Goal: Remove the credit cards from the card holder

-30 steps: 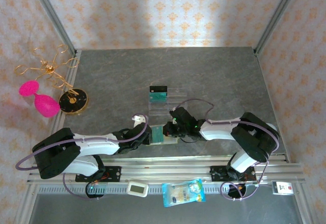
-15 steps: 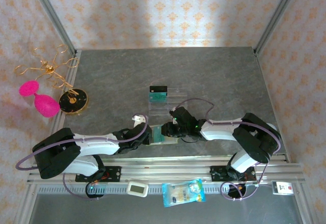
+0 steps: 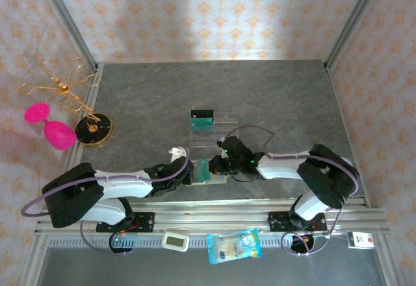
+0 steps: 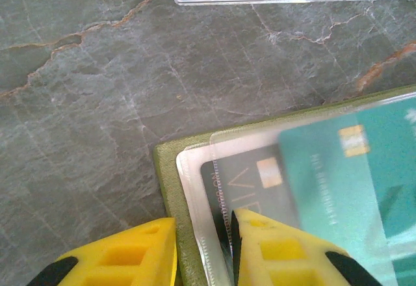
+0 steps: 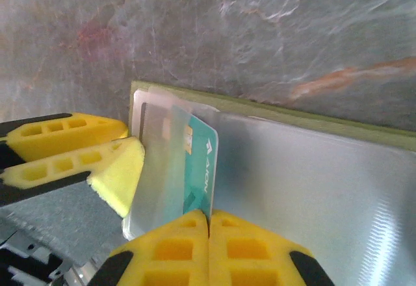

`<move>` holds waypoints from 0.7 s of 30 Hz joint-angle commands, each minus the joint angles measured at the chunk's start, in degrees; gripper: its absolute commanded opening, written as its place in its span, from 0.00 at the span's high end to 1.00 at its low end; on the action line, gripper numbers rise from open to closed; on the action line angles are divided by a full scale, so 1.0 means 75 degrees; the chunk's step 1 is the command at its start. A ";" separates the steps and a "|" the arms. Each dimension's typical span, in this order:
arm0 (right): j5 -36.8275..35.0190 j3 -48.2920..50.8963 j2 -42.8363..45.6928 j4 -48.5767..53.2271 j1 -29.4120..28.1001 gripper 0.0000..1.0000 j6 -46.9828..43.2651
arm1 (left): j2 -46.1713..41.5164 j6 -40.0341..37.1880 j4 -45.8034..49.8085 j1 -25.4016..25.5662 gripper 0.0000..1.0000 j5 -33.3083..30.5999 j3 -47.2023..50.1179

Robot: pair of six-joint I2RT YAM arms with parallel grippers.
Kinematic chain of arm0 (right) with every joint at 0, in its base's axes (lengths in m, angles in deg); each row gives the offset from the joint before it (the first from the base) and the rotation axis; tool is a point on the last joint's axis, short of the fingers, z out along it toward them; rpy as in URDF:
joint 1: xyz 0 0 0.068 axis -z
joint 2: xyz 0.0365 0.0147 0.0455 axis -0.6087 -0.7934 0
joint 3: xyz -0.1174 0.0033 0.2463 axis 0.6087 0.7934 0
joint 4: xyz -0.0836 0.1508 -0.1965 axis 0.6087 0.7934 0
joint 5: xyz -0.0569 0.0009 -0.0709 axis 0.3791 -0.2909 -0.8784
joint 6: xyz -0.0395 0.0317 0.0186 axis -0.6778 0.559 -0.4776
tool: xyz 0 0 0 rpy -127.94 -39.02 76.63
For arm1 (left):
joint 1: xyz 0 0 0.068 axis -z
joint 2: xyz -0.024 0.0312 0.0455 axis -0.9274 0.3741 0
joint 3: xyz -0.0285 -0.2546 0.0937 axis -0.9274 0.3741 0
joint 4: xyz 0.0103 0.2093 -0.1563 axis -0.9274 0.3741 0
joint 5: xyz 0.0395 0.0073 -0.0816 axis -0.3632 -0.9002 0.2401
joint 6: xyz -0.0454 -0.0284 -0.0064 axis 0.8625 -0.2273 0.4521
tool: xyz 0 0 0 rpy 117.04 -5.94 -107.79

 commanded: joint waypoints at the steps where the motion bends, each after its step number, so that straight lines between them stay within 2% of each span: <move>1: -0.0462 0.0375 0.0792 0.0537 0.0291 1.00 -0.0351 | 0.0300 -0.0072 -0.0264 0.0075 0.75 0.0808 -0.0040; 7: -0.0867 0.0263 0.1911 0.1641 0.0412 1.00 -0.1211 | 0.0066 -0.0136 -0.0152 0.0063 0.72 0.0786 -0.0144; 11: -0.1004 -0.0200 0.2240 0.2308 0.0413 1.00 -0.1635 | -0.0324 -0.0200 0.0112 0.0051 0.65 0.0813 -0.0358; 15: -0.1328 -0.0911 0.2519 0.2992 0.0412 1.00 -0.2397 | -0.1022 -0.0213 0.0503 0.0006 0.49 0.0666 -0.0513; 21: -0.1606 -0.2186 0.2740 0.3200 0.0418 1.00 -0.3522 | -0.2072 -0.0131 0.1186 -0.0039 0.22 0.0432 -0.0676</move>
